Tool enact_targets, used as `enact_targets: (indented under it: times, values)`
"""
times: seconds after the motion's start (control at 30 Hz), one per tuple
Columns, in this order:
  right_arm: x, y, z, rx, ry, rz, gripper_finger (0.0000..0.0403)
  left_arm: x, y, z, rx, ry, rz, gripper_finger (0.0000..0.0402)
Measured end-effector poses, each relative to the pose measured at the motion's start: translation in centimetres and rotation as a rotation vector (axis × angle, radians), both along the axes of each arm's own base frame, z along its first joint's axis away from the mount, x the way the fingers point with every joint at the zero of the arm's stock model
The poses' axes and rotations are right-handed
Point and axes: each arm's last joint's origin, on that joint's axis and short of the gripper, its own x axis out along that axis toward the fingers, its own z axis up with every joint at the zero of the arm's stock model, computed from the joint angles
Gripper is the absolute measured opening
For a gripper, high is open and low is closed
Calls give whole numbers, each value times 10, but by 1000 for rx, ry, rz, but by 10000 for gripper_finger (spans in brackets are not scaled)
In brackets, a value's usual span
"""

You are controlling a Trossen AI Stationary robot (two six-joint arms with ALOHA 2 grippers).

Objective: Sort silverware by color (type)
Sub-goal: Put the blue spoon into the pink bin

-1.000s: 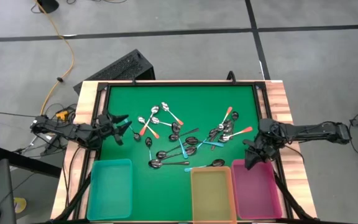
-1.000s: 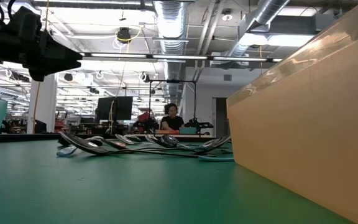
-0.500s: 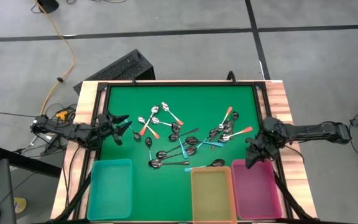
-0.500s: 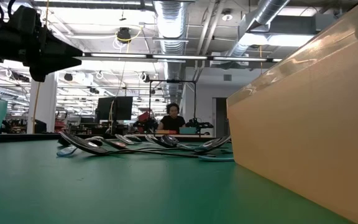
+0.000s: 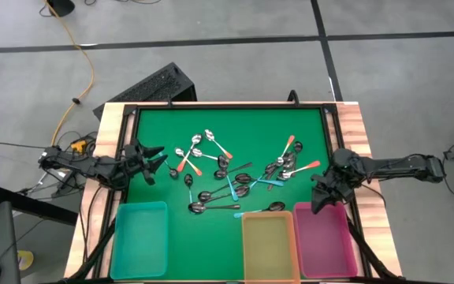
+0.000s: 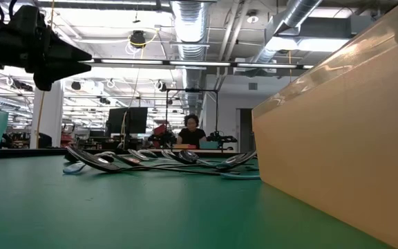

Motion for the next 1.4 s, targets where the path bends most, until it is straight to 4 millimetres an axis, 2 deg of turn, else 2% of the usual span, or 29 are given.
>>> enact_targets:
  times: [0.33, 0.57, 0.8, 0.9, 1.13, 1.23, 1.33, 1.4]
  values:
    - [0, 0, -2, 2, 32, -24, 140, 0, 0, -2, 4, 21, 1, 169]
    - [0, 1, 6, 167, 183, 9, 140, 0, 0, -1, -53, -16, -11, 169]
    - [0, 0, 8, 184, 185, 9, 140, 0, -1, -2, -45, -8, -28, 169]
    - [0, 0, 8, 223, 243, 8, 140, 0, -1, -1, -53, -14, -28, 169]
    - [0, 0, 11, 230, 215, -15, 140, 0, -1, 0, -80, -42, -28, 169]
    - [5, -5, 21, 444, 275, -230, 131, 0, -1, 0, -81, -46, -29, 169]
    - [11, -19, 20, 847, 359, -685, 116, 0, -1, 0, -82, -46, -29, 169]
    - [12, -27, 17, 1044, 347, -929, 110, 0, -1, 0, -82, -45, -29, 169]
